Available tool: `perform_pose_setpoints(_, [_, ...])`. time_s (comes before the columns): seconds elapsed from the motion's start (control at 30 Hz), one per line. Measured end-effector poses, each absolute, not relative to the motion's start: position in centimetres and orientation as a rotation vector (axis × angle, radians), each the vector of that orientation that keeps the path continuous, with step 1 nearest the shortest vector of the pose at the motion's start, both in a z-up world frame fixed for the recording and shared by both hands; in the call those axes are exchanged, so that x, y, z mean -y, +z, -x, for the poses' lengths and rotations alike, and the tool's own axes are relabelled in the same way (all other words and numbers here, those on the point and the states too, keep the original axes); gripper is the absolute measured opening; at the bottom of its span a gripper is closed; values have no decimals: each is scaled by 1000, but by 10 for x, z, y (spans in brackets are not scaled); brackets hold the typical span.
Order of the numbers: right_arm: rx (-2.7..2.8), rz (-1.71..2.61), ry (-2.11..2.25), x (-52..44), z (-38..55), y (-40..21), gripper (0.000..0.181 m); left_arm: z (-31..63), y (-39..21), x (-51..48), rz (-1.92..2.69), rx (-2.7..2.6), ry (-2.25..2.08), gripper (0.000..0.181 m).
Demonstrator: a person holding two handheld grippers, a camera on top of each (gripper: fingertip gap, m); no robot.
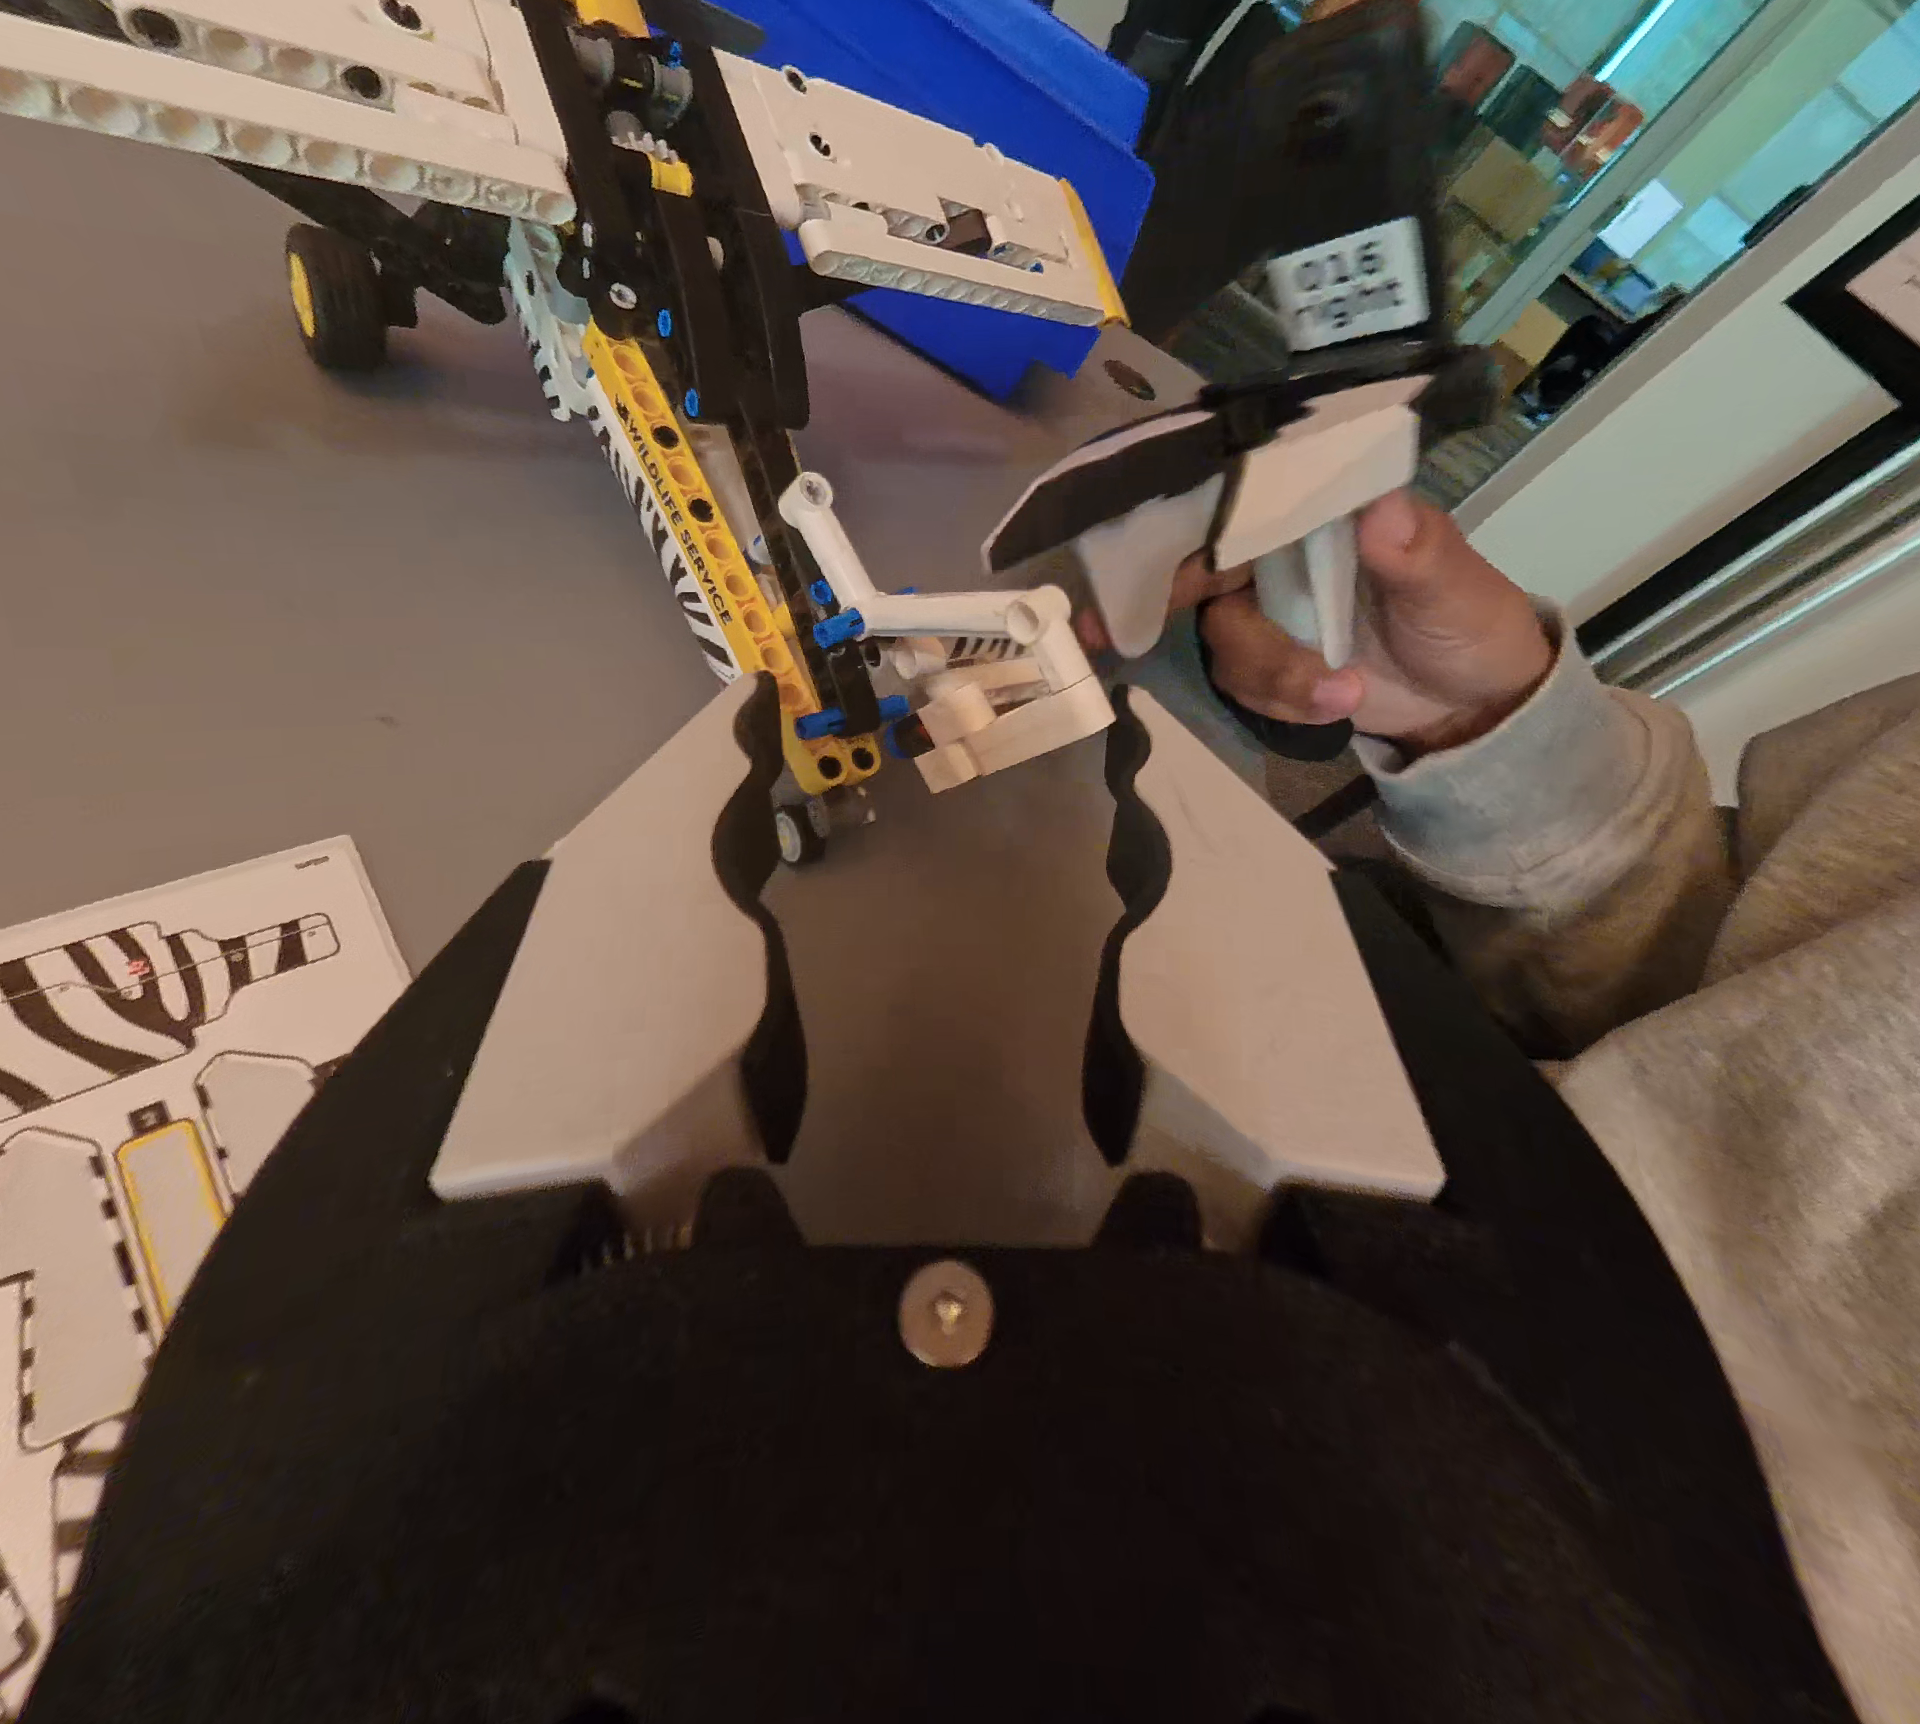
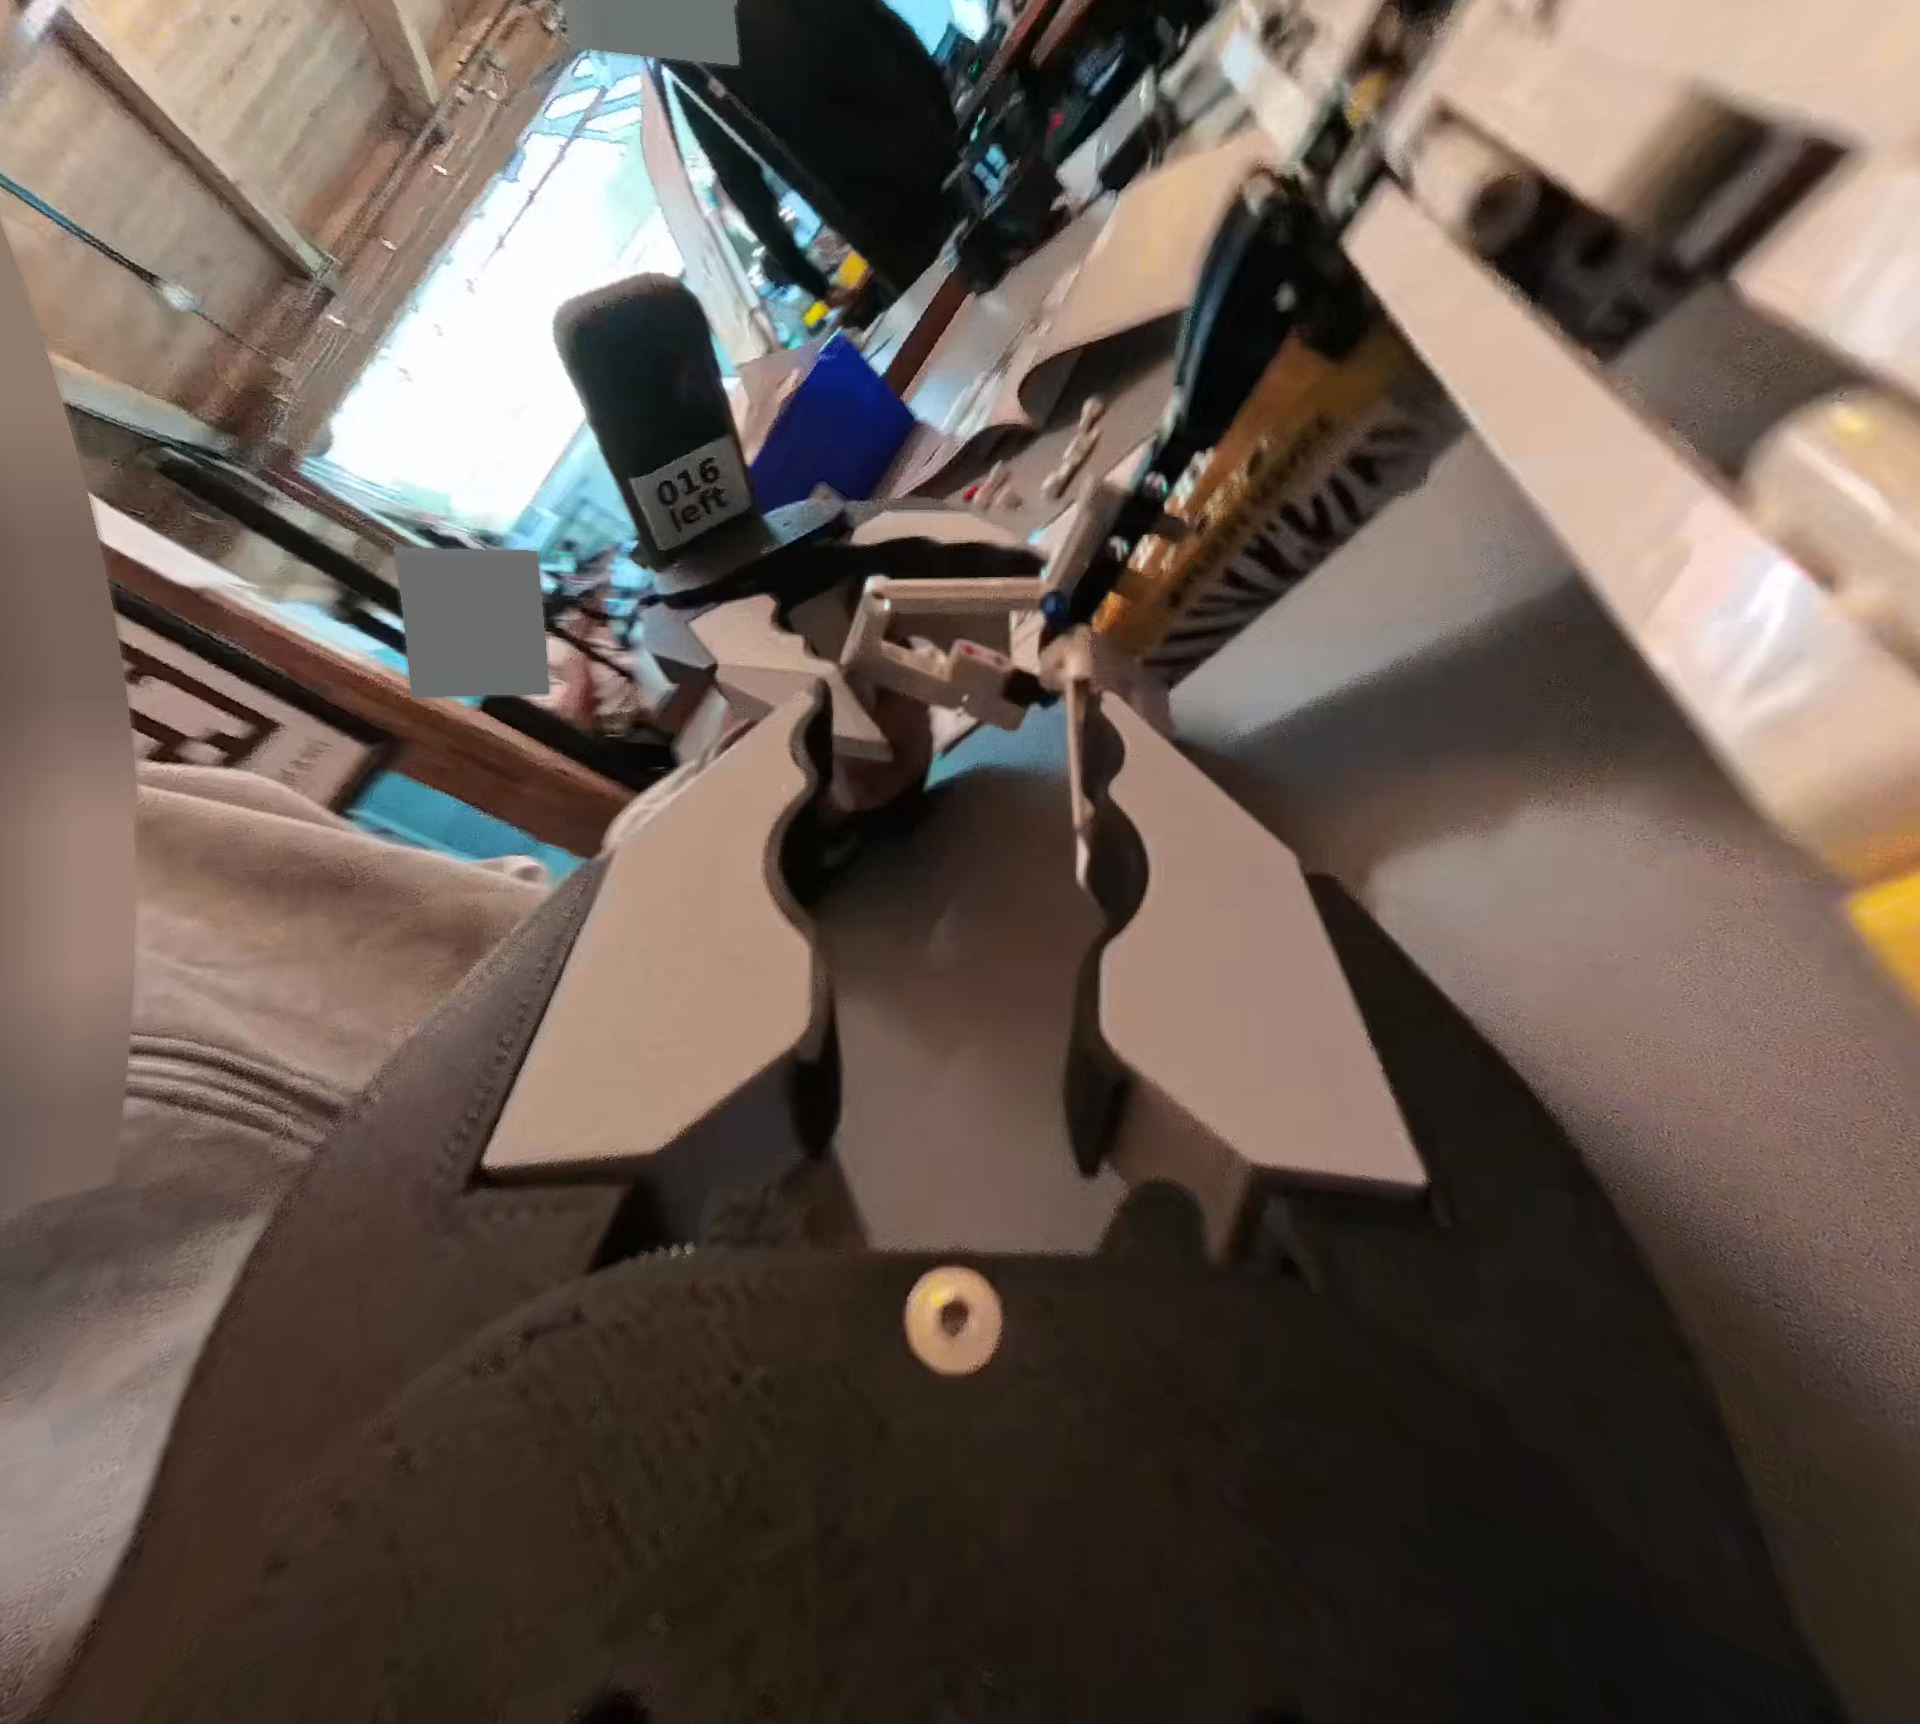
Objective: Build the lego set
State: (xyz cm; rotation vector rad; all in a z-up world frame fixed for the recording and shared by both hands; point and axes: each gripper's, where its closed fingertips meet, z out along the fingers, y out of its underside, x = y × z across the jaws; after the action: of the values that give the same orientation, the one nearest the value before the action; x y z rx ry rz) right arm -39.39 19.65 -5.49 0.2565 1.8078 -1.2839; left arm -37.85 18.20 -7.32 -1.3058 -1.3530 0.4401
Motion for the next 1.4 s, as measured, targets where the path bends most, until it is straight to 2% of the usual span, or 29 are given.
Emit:
perform_pose_setpoints(0.1, [-2078, -87, -1548, -198, 398, -55, 50, 378, -73, -178, 1329, 1370, 509, 63])
perform_pose_setpoints(0.23, [-2595, 267, -1851, -204, 410, -68, 46, 377, -73, -172, 1338, 1396, 573, 63])
perform_pose_setpoints(0.37, [-2887, 543, -1735, -205, 406, -95, 43, 375, -73, -168, 1323, 1411, 583, 61])
perform_pose_setpoints(0.47, [-2859, 466, -1611, -202, 401, -108, 35, 375, -74, -167, 1319, 1416, 585, 61])
perform_pose_setpoints(0.53, [-2846, 405, -1563, -202, 404, -110, 18, 375, -74, -167, 1319, 1419, 586, 61])
perform_pose_setpoints(0.57, [-2817, 373, -1545, -201, 403, -110, 17, 375, -74, -166, 1317, 1422, 587, 60])
perform_pose_setpoints(1.0, [-1966, -367, -1151, -203, 388, -86, 15, 376, -78, -166, 1306, 1439, 535, 59])
perform_pose_setpoints(1.2, [-1912, -425, -1154, -200, 389, -86, 15, 376, -74, -178, 1274, 1354, 397, 59])
perform_pose_setpoints(1.4, [-1966, -377, -1170, -199, 388, -88, 15, 379, -68, -181, 1277, 1296, 377, 71])
